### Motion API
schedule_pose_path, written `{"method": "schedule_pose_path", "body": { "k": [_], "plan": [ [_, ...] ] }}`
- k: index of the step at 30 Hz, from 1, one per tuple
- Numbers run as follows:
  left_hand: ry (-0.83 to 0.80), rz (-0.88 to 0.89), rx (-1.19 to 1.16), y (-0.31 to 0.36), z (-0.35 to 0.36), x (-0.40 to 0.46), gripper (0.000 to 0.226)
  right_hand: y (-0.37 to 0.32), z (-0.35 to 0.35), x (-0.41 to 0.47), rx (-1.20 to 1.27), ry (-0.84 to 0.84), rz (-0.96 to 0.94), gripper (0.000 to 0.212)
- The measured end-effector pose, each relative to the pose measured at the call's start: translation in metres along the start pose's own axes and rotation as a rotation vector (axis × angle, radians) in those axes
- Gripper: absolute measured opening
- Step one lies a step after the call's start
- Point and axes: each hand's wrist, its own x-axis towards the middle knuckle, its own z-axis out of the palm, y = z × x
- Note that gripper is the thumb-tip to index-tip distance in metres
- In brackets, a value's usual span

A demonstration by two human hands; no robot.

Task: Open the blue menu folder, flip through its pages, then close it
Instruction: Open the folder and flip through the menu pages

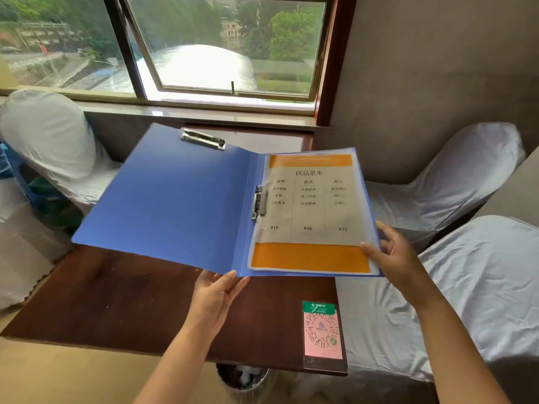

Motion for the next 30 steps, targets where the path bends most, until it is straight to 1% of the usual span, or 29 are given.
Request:
{"method": "schedule_pose_path", "body": {
  "k": [2,5,7,9,12,14,18,19,21,22,24,25,26,27,29,30],
  "plan": [
    [-0.011,0.015,-0.014,0.000,0.001,0.000,0.019,0.004,-0.005,-0.002,0.075,-0.047,0.070,0.062],
    [-0.056,0.014,-0.036,0.001,0.000,-0.002,0.018,0.002,-0.012,-0.008,0.178,-0.098,0.065,0.079],
    [-0.067,0.019,-0.036,0.003,-0.002,-0.003,0.018,0.000,-0.011,-0.010,0.161,-0.083,0.041,0.084],
    [-0.079,0.025,-0.036,0.003,-0.002,-0.005,0.018,0.000,-0.009,-0.010,0.138,-0.041,0.023,0.083],
    [-0.071,0.018,-0.029,0.002,0.000,-0.006,0.019,-0.001,-0.008,-0.010,0.128,0.013,-0.018,0.074],
    [-0.069,0.020,-0.026,0.001,0.001,-0.006,0.019,-0.002,-0.006,-0.008,0.154,0.049,-0.033,0.062],
    [-0.057,0.029,-0.037,0.005,-0.001,-0.005,0.018,-0.003,-0.003,-0.005,0.116,0.165,-0.040,0.018],
    [-0.059,0.032,-0.039,0.006,-0.002,-0.005,0.017,-0.003,-0.003,-0.004,0.110,0.187,-0.037,0.012],
    [-0.061,0.038,-0.050,0.007,-0.004,-0.006,0.017,-0.010,-0.001,-0.005,0.052,0.209,-0.028,0.007],
    [-0.058,0.042,-0.052,0.007,-0.004,-0.006,0.017,-0.017,0.001,-0.007,-0.040,0.227,-0.032,0.005],
    [-0.047,0.045,-0.041,0.007,-0.005,-0.007,0.017,-0.035,0.006,-0.009,-0.252,0.300,-0.092,0.006],
    [-0.043,0.045,-0.031,0.007,-0.005,-0.008,0.016,-0.047,0.011,-0.012,-0.274,0.322,-0.145,0.005],
    [-0.042,0.045,-0.023,0.007,-0.005,-0.009,0.016,-0.059,0.017,-0.015,-0.225,0.293,-0.200,0.005],
    [-0.043,0.044,-0.019,0.006,-0.004,-0.009,0.015,-0.074,0.024,-0.019,-0.123,0.198,-0.245,0.010],
    [-0.045,0.039,-0.019,0.003,-0.004,-0.011,0.014,-0.098,0.042,-0.022,0.086,-0.083,-0.290,0.027],
    [-0.052,0.034,-0.027,0.001,-0.003,-0.012,0.015,-0.104,0.053,-0.020,0.133,-0.178,-0.305,0.031]
  ]
}}
